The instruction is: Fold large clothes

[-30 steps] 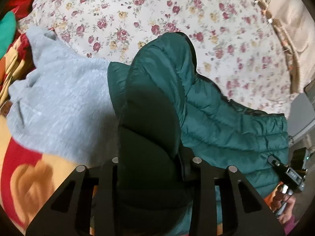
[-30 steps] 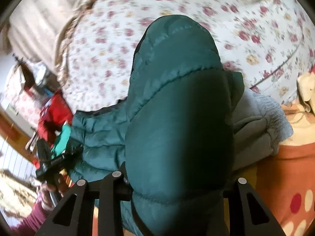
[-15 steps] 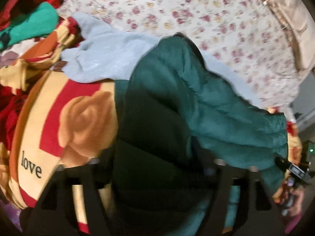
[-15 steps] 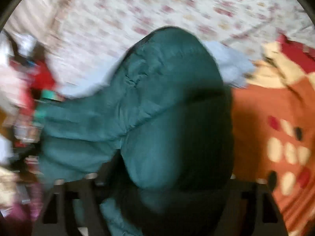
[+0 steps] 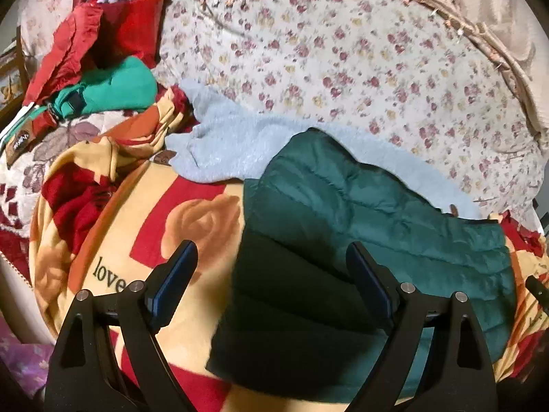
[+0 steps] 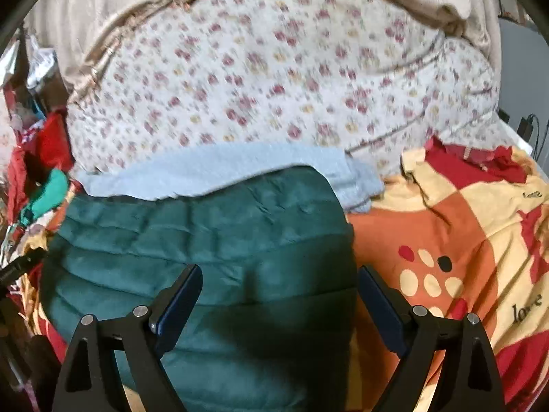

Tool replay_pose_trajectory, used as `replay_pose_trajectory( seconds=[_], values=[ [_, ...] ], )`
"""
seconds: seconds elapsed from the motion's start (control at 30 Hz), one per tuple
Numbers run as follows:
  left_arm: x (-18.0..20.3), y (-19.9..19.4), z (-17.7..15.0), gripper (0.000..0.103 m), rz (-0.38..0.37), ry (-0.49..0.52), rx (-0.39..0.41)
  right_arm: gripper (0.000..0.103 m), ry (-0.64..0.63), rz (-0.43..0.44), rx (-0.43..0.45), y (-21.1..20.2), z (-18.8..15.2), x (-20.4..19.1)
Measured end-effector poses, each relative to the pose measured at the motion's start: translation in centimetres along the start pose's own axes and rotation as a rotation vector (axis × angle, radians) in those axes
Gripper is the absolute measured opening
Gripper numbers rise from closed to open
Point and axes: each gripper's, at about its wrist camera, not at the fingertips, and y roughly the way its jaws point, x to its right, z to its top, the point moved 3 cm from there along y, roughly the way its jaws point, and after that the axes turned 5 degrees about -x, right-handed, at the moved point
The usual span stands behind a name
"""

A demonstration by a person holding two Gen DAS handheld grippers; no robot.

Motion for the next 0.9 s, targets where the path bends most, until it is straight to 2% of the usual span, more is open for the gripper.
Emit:
replay_pose_trajectory(
  seconds=[0.3,0.47,0.67,0.9],
  values=[
    [2.8,-2.1,-1.8,0.088,-0.007,0.076,0.026,0.092,-0.084,0.086,0.016,-2.0,-2.5,-6.3],
    [3.7,-2.5,-2.5,0.088,-0.011,0.100,0.038,0.097,-0.073,0.102,-0.006,-1.3,-3.4,-8.1],
    [5.3,-2.8,-3.4,0.088,0.007,0.135,0.051,0.098,-0.052,0.120,-0.035,-0.4,-4.3,-9.5],
    [7.0,-3.4,-4.3,0.088,0.022,0.170,0.070,0.098,-0.058,0.095,-0.036,-0.5,-5.1,-10.4]
  ],
)
